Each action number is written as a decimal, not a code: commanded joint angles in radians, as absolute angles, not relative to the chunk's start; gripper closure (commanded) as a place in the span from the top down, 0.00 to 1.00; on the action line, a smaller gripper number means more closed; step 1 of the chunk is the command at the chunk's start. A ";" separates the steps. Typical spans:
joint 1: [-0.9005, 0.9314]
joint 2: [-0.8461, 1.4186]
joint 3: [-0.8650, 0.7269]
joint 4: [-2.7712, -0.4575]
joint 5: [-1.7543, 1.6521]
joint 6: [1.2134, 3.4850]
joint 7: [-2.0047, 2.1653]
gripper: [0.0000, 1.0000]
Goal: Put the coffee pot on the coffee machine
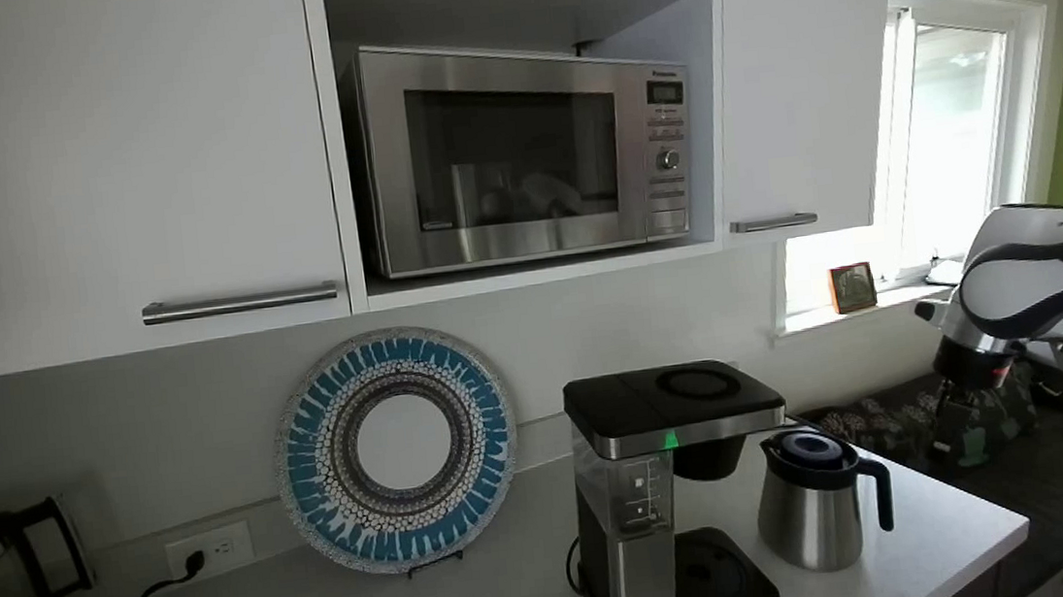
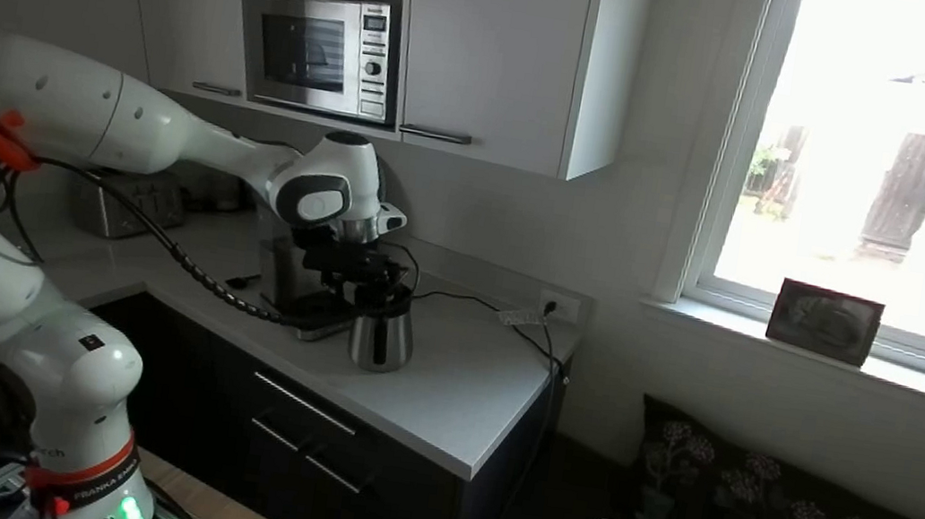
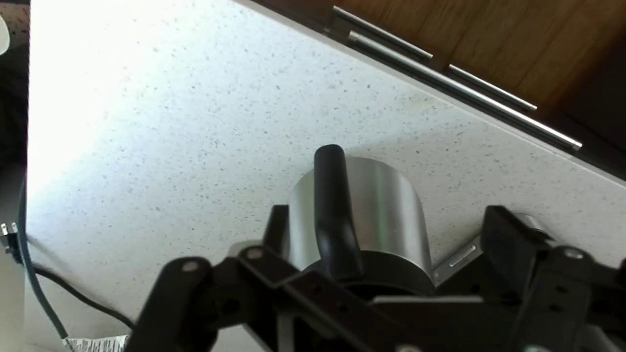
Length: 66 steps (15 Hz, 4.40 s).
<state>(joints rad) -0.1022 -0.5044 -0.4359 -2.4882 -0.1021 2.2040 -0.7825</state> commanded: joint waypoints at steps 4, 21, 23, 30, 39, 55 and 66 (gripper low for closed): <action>-0.108 -0.379 -0.491 -2.445 -0.022 2.230 -1.000 1.00; -0.124 -0.238 -0.463 -2.447 0.328 2.350 -1.224 1.00; -0.110 -0.231 -0.475 -2.440 0.398 2.340 -1.275 1.00; -0.119 -0.183 -0.481 -2.436 0.626 2.345 -1.508 0.87; -0.181 -0.094 -0.448 -2.391 0.799 2.322 -1.680 0.61; -0.266 -0.027 -0.380 -2.313 0.833 2.215 -1.760 0.07; -0.280 -0.020 -0.352 -2.301 0.830 2.155 -1.857 0.00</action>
